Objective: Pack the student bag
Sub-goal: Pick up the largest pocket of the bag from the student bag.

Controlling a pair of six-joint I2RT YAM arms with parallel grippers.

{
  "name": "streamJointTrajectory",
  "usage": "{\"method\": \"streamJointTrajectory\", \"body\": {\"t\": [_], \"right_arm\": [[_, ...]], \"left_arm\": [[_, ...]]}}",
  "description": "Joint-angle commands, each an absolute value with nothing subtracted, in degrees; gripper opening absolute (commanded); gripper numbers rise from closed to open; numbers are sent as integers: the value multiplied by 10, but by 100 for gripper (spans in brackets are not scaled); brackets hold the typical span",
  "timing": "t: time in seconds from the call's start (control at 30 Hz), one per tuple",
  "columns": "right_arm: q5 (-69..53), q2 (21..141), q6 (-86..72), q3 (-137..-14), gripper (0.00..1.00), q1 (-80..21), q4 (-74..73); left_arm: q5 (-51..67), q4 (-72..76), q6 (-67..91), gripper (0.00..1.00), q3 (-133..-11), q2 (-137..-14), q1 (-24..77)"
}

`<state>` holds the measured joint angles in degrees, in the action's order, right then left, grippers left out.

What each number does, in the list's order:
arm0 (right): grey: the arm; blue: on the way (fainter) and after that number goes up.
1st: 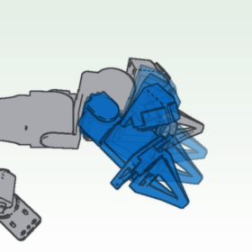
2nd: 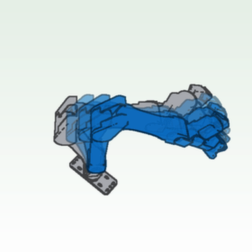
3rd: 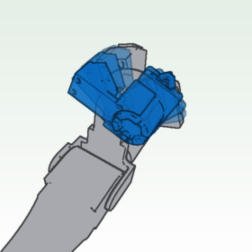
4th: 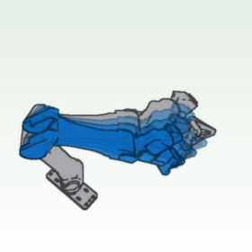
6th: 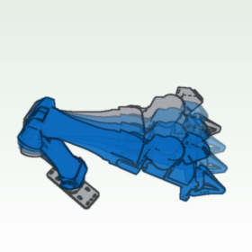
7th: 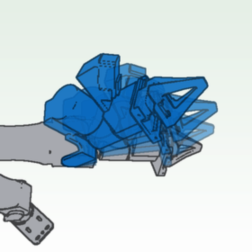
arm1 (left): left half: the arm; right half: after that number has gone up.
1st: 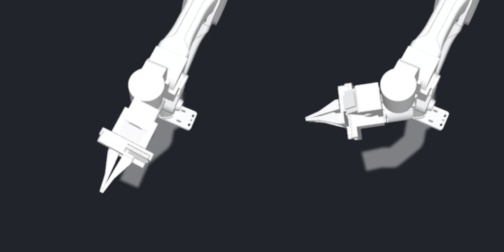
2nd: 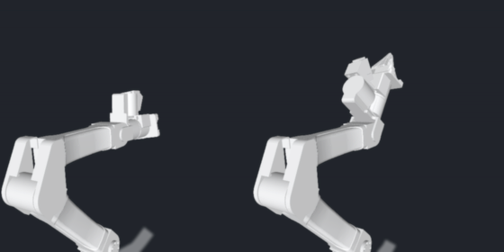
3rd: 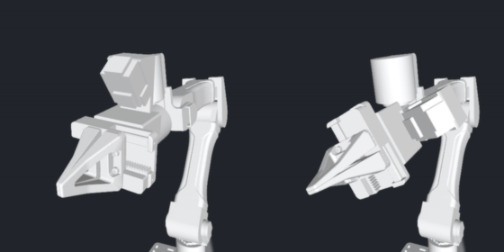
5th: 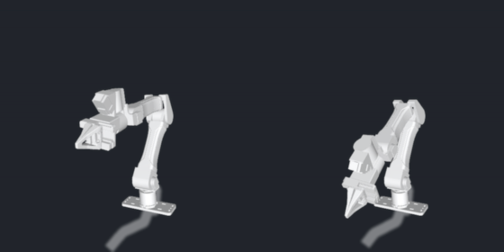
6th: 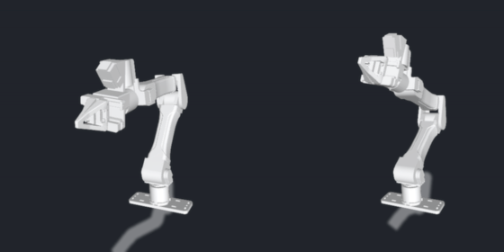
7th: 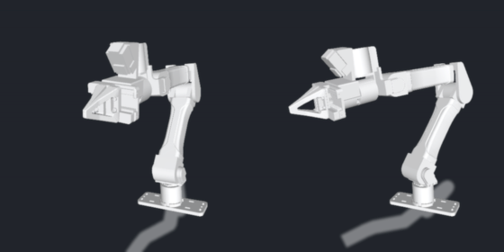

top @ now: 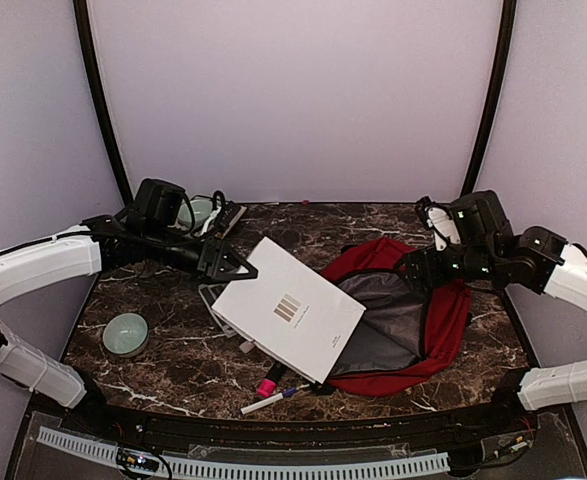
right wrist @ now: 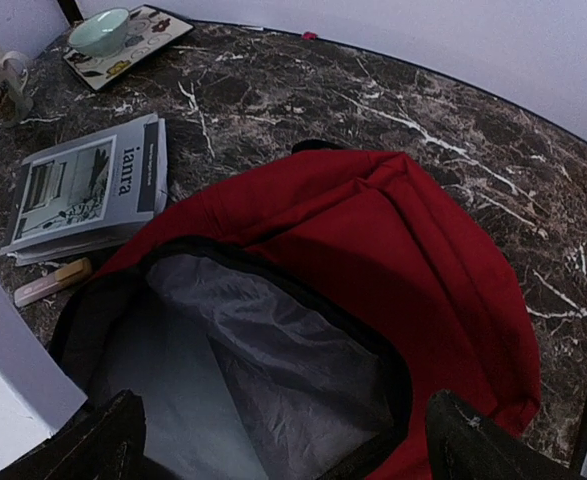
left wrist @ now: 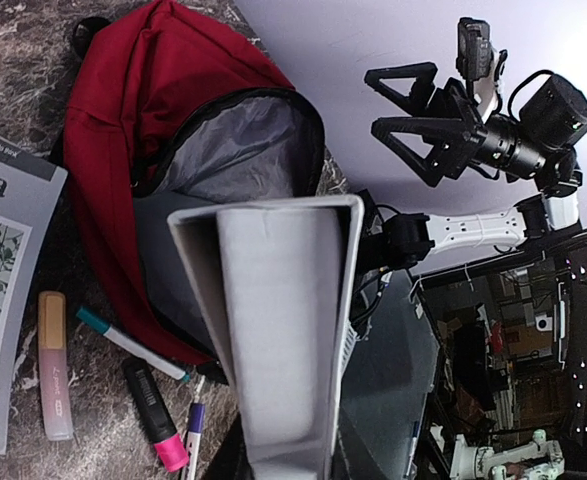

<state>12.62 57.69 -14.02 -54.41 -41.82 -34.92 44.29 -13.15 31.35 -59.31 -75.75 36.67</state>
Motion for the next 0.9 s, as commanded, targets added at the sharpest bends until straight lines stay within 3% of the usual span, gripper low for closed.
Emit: {"method": "streamJointTrajectory", "body": {"t": [0.0, 0.37, 0.73, 0.87], "right_arm": [[78, 594, -137, -539, 98, -409, -378], [8, 730, -77, -578, 94, -417, -403], [221, 738, -12, -585, 100, -418, -349], [211, 753, -29, -596, 99, -371, -337]], "left_arm": [[449, -193, 257, 0, -592, -747, 370], [393, -276, 263, 0, -591, -740, 372], [370, -217, 385, 0, -578, -699, 376], [353, -231, 398, 0, -595, -699, 389]]}}
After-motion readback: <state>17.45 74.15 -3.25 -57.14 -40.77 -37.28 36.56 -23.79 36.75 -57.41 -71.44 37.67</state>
